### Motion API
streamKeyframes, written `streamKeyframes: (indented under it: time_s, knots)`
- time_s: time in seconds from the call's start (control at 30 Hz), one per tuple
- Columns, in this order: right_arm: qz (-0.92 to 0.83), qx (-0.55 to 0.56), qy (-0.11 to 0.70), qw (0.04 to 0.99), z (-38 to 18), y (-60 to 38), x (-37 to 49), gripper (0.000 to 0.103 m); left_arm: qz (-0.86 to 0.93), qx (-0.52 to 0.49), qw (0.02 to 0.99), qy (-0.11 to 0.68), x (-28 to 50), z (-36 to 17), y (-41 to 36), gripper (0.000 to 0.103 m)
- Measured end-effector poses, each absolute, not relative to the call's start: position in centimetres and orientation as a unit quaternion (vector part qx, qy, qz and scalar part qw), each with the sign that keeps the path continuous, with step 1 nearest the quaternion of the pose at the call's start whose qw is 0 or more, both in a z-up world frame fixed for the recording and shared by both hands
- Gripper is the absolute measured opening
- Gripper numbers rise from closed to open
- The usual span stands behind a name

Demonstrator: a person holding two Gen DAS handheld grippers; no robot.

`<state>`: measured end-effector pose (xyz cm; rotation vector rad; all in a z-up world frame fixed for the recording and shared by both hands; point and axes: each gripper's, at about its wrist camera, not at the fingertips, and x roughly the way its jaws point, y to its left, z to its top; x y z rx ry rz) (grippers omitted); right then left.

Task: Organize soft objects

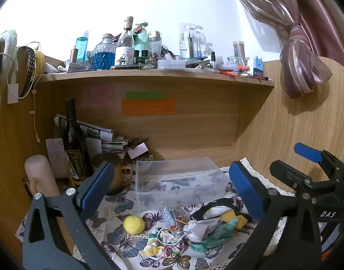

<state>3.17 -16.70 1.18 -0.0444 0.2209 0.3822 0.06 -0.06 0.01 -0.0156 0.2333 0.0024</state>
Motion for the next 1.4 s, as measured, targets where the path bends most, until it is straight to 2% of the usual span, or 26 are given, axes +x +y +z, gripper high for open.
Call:
streamKeyframes:
  time_s: [0.37,1.4]
  knots:
    - [0.19,-0.023,0.114,0.975,1.1,-16.6,3.3,0.103,0.002,-0.013,0.994,0.111,0.3,1.2,-0.5,0.103]
    - [0.193,-0.011,0.112,0.975,1.2,-16.8,3.3,0.103,-0.004,-0.012,0.995,0.1,0.0,0.3,-0.5,0.103]
